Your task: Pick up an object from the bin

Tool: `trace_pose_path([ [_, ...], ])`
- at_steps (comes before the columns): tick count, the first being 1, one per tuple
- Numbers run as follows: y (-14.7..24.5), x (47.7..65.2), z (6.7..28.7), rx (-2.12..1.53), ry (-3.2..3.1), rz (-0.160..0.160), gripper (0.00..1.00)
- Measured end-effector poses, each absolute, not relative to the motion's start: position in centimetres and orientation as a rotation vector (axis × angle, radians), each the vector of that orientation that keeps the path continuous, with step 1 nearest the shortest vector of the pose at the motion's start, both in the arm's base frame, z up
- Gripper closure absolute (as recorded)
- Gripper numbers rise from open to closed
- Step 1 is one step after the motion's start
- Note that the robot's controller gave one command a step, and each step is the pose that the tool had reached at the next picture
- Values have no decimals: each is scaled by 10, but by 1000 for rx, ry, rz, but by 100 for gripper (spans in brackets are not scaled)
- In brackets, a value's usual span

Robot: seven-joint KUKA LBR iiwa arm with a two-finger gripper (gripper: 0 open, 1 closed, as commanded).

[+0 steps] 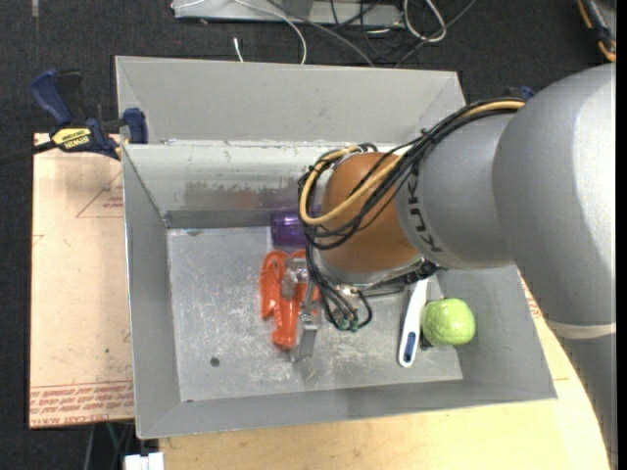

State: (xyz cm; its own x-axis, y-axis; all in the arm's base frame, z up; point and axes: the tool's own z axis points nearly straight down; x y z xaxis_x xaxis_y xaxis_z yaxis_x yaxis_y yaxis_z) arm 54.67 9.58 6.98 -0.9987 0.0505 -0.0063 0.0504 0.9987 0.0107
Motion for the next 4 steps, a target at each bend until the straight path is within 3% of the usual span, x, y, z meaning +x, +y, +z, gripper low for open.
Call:
trace_pose_path([
  [1,116,583,73,-933,2986,6,100],
  [2,116,583,73,-931,2986,7,100],
  [4,118,583,115,-927,2988,11,100],
])
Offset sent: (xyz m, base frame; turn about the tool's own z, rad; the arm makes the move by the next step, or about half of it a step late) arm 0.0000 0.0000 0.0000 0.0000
